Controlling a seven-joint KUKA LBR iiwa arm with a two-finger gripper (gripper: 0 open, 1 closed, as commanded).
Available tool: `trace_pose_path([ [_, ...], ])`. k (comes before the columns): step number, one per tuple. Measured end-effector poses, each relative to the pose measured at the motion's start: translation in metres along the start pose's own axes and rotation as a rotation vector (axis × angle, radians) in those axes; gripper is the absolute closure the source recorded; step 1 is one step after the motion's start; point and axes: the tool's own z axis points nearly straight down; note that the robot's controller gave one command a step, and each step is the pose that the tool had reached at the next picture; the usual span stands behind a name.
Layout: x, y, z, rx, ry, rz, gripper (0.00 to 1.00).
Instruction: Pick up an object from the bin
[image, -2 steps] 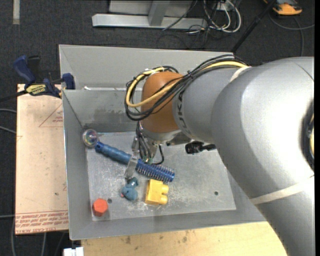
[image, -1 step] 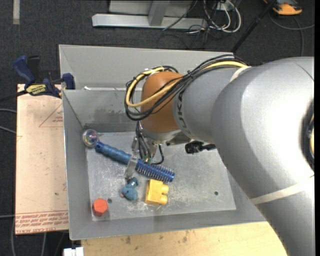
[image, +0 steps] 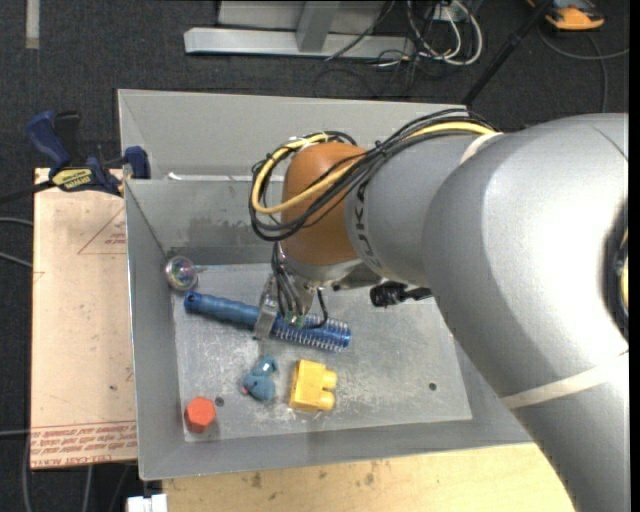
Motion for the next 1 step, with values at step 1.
trace_pose_path([
  [1,-0.001,0.0013,-0.0685,-0.002,-0.005,-0.002,1.0],
])
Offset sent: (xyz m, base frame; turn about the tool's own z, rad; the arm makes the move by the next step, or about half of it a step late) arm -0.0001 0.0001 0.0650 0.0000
